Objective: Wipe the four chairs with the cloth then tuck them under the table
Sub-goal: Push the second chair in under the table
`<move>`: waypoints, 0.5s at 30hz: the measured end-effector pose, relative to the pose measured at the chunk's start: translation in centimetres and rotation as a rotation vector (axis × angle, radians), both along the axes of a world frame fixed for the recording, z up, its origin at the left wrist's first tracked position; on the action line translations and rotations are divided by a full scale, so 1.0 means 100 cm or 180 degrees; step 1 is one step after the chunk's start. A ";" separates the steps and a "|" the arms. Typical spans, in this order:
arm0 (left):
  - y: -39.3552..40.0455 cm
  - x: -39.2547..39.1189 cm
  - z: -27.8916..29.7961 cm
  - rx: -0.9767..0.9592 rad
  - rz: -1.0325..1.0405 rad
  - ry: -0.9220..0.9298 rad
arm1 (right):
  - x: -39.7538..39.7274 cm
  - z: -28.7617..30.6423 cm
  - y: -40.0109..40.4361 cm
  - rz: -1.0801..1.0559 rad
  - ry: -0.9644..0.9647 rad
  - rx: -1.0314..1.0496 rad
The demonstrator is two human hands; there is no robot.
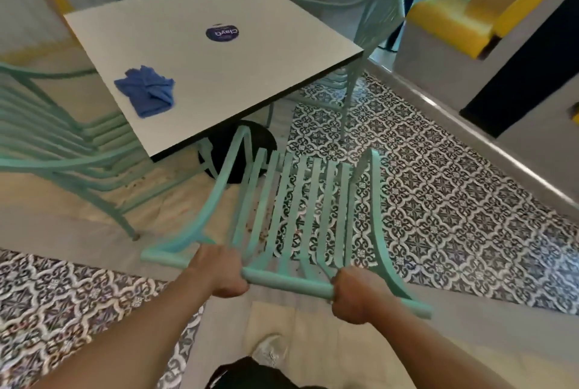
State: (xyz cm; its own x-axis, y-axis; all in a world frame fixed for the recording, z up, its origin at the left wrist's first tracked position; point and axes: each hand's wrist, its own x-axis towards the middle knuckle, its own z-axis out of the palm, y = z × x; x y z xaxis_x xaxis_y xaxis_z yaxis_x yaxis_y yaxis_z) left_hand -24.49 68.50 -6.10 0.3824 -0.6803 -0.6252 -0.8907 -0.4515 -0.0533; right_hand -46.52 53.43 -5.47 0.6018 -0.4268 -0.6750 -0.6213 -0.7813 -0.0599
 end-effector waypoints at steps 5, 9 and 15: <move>-0.016 -0.052 0.000 0.0019 0.0379 -0.0125 | -0.034 0.001 -0.039 0.0473 -0.0048 0.0137; -0.032 -0.100 0.006 0.0046 0.0773 -0.0260 | -0.063 0.006 -0.071 0.0808 -0.0228 0.0205; -0.047 -0.173 0.008 0.0056 0.1259 -0.0012 | -0.102 0.009 -0.116 0.1298 -0.0213 0.0283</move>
